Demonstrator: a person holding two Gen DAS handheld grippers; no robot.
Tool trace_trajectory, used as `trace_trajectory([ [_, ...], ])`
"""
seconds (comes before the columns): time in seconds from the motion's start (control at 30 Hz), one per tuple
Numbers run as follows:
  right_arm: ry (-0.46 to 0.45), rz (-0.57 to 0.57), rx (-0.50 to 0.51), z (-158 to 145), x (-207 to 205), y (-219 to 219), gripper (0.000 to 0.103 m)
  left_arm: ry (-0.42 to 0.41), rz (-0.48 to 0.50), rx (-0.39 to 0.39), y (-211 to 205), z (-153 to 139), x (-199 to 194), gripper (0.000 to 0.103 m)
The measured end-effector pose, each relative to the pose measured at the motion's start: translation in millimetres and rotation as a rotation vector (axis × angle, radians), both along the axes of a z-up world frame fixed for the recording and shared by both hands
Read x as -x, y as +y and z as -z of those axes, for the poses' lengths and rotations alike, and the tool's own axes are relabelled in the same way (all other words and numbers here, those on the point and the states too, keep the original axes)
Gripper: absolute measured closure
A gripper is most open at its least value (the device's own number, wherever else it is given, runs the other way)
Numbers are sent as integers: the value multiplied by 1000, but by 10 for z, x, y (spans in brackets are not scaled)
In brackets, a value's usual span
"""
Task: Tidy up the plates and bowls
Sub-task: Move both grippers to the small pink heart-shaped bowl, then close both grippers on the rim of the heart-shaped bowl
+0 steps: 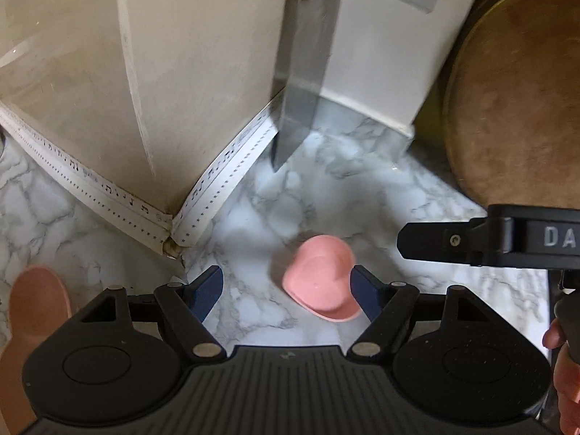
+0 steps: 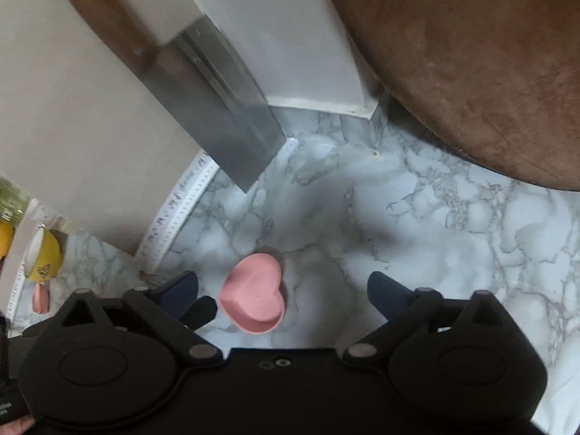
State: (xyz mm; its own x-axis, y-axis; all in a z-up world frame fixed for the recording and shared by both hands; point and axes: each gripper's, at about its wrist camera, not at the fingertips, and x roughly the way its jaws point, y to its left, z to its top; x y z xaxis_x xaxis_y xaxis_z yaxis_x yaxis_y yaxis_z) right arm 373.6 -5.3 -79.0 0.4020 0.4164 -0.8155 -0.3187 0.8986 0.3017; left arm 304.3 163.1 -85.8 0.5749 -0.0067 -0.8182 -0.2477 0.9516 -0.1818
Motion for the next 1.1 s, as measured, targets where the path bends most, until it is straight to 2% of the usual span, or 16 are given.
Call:
trace_trajectory([
  [0.03,10,-2,6,38,-30,15,9,8,-6,2,2,24,-25,26],
  [0.1,26,-9,19,117,-85,38,19,12,-11,5,9,58,-64,27],
  [0.37,79,-16,17,333,-242,76,23,15,-19,-22,8,157,-183,27],
  [0.43,92,-21,23,383,-271,84,28,28,-11,-19,-9,184,-210,38],
  [0.57,99,-34,27,453,-314,104,48,63,-16,7,-34,267,-276,50],
  [0.63,93,-45,35,474,-313,123,52,79,-16,21,-41,312,-301,60],
  [0.7,97,-60,38,495,-320,160,65,91,-30,49,-16,358,-315,65],
  [0.8,108,-68,36,530,-324,208,70,109,-44,91,18,430,-339,74],
  [0.87,115,-75,29,543,-320,231,76,114,-46,101,10,456,-335,76],
  [0.93,116,-79,29,549,-309,252,79,113,-43,116,4,470,-326,83],
  [1.07,120,-83,22,570,-301,255,83,109,-31,125,-10,478,-313,87],
  [1.1,120,-85,26,576,-301,259,88,108,-26,122,-18,477,-311,89],
])
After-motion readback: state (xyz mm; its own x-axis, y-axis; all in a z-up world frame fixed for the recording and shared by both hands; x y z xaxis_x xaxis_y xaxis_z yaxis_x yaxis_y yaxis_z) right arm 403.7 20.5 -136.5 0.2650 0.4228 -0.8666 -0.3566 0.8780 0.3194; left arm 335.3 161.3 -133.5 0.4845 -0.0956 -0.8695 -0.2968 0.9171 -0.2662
